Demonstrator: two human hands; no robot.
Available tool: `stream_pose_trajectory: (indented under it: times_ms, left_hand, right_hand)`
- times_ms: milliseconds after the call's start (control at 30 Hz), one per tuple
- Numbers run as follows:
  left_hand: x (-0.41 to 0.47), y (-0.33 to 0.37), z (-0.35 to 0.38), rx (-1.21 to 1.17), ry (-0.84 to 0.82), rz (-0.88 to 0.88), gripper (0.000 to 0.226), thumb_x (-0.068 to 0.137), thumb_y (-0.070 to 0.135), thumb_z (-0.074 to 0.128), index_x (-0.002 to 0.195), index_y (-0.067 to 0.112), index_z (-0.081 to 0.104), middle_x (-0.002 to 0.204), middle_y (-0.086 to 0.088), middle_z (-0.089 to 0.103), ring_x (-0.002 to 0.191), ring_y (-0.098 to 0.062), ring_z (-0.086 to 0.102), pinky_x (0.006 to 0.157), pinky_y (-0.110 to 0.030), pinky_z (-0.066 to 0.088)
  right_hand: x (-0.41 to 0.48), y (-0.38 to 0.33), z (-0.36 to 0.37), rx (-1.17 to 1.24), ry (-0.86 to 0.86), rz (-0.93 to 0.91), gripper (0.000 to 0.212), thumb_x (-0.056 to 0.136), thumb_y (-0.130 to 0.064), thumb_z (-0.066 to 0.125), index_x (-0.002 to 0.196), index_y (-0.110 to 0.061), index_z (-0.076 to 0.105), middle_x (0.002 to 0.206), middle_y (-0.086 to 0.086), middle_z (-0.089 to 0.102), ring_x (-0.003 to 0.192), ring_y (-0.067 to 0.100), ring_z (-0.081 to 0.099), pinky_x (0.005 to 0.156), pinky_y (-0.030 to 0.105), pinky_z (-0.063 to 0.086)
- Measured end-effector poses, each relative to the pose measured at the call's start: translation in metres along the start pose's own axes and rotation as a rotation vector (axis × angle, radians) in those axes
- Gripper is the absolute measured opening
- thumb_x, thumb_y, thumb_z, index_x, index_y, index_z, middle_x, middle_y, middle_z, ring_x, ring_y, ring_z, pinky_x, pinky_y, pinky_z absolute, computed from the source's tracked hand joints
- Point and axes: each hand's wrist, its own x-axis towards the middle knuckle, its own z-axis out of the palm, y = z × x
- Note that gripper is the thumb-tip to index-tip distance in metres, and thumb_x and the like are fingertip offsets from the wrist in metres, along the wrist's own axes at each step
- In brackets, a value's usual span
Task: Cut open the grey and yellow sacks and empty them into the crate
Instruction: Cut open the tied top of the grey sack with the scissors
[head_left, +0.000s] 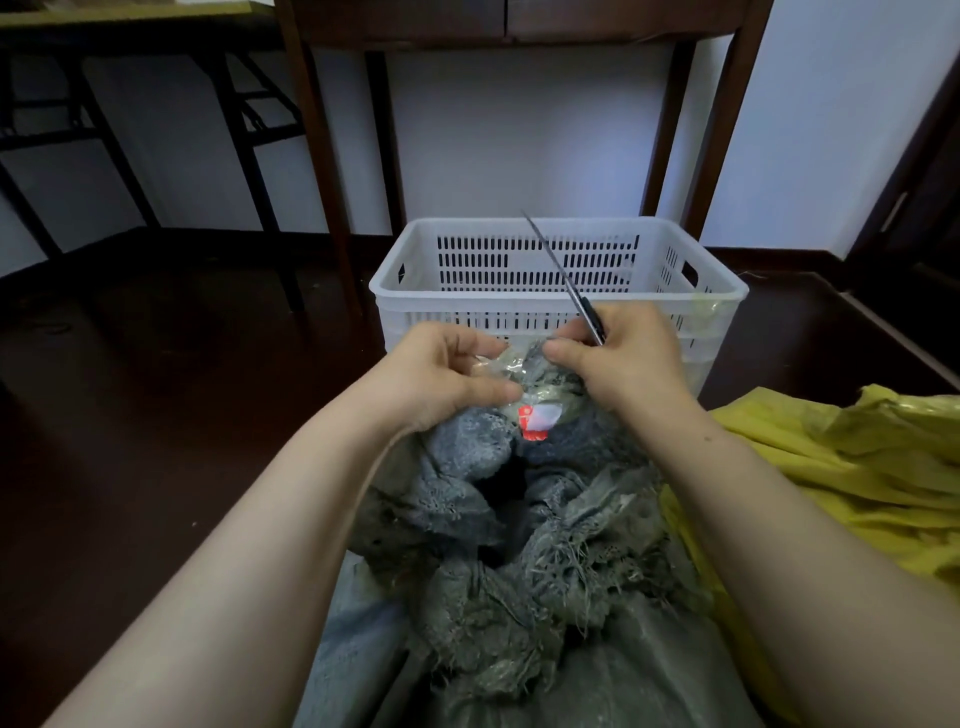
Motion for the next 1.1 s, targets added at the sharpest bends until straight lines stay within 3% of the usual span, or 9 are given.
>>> stream_pose_trajectory:
  times_ms: [133, 300, 467, 633, 700, 833, 933, 1000, 1100]
  left_hand:
    - [0.002, 0.000, 0.000, 0.076, -0.019, -0.022, 0.028, 0.072, -0.005, 0.076, 0.092, 0.009, 0.062, 0.064, 0.000, 0.060, 0.055, -0.006, 0.058, 0.061, -0.015, 0.052]
    - [-0.001, -0.005, -0.010, 0.049, 0.004, -0.052, 0.021, 0.071, -0.004, 0.077, 0.083, 0.008, 0.063, 0.070, -0.007, 0.067, 0.058, -0.007, 0.065, 0.070, -0.021, 0.056]
    - [-0.003, -0.007, -0.021, -0.074, 0.219, -0.123, 0.046, 0.061, 0.046, 0.084, 0.084, 0.007, 0.074, 0.083, -0.007, 0.075, 0.083, -0.021, 0.071, 0.082, -0.036, 0.055]
    - [0.004, -0.021, -0.020, -0.062, 0.444, -0.150, 0.026, 0.076, 0.023, 0.078, 0.073, -0.001, 0.070, 0.078, -0.018, 0.071, 0.073, -0.028, 0.065, 0.076, -0.037, 0.053]
    - [0.008, -0.026, -0.026, -0.096, 0.621, -0.159, 0.025, 0.079, 0.030, 0.073, 0.071, 0.007, 0.071, 0.078, -0.016, 0.071, 0.074, -0.032, 0.067, 0.077, -0.042, 0.056]
    - [0.011, -0.025, -0.034, -0.142, 0.809, -0.119, 0.047, 0.085, 0.039, 0.057, 0.076, -0.006, 0.063, 0.071, -0.013, 0.064, 0.068, -0.029, 0.061, 0.077, -0.052, 0.053]
    - [0.013, -0.026, -0.035, -0.233, 0.766, -0.081, 0.038, 0.093, 0.035, 0.050, 0.074, 0.005, 0.063, 0.086, -0.018, 0.071, 0.086, -0.036, 0.065, 0.086, -0.053, 0.053]
    - [0.011, -0.022, -0.034, -0.261, 0.717, -0.040, 0.034, 0.094, 0.035, 0.053, 0.070, 0.013, 0.063, 0.080, -0.015, 0.071, 0.083, -0.032, 0.066, 0.086, -0.050, 0.053]
    - [0.010, -0.018, -0.029, -0.299, 0.644, 0.020, 0.035, 0.093, 0.038, 0.056, 0.067, 0.016, 0.067, 0.074, -0.009, 0.073, 0.078, -0.023, 0.069, 0.080, -0.039, 0.057]
  right_hand:
    - [0.006, 0.017, -0.006, 0.133, 0.070, 0.151, 0.025, 0.076, -0.018, 0.077, 0.061, -0.026, 0.060, 0.062, -0.009, 0.060, 0.060, 0.009, 0.056, 0.059, 0.025, 0.045]
    - [0.012, 0.037, -0.018, 0.324, 0.190, 0.364, 0.023, 0.076, -0.008, 0.077, 0.064, -0.015, 0.058, 0.060, 0.002, 0.054, 0.052, 0.014, 0.047, 0.050, 0.024, 0.037]
    - [0.012, 0.030, -0.014, 0.418, 0.066, 0.367, 0.016, 0.084, -0.005, 0.067, 0.073, -0.014, 0.059, 0.053, 0.001, 0.046, 0.030, 0.005, 0.035, 0.031, 0.015, 0.024]
    - [0.008, 0.022, -0.013, 0.406, 0.012, 0.300, 0.020, 0.081, 0.001, 0.065, 0.070, -0.014, 0.061, 0.059, 0.001, 0.052, 0.022, 0.000, 0.034, 0.026, 0.013, 0.023]
    - [0.009, 0.024, -0.015, 0.436, 0.091, 0.349, 0.022, 0.080, 0.005, 0.064, 0.069, -0.014, 0.061, 0.061, 0.001, 0.054, 0.023, -0.003, 0.037, 0.027, 0.011, 0.025]
    - [0.009, 0.028, -0.016, 0.429, 0.082, 0.382, 0.021, 0.079, 0.004, 0.067, 0.071, -0.015, 0.063, 0.064, 0.000, 0.055, 0.040, 0.004, 0.042, 0.030, 0.011, 0.027]
    - [0.005, 0.020, -0.014, 0.304, 0.024, 0.339, 0.007, 0.078, -0.001, 0.065, 0.082, -0.005, 0.068, 0.061, 0.001, 0.051, 0.047, 0.011, 0.033, 0.036, 0.020, 0.027]
    - [0.003, 0.010, -0.015, 0.302, 0.067, 0.212, 0.025, 0.074, -0.014, 0.059, 0.090, 0.004, 0.068, 0.056, 0.004, 0.047, 0.047, 0.013, 0.033, 0.044, 0.023, 0.028]
    - [-0.007, -0.018, -0.014, 0.389, 0.061, 0.028, 0.015, 0.074, -0.014, 0.059, 0.081, -0.010, 0.071, 0.072, -0.005, 0.064, 0.053, -0.001, 0.053, 0.049, 0.015, 0.043]
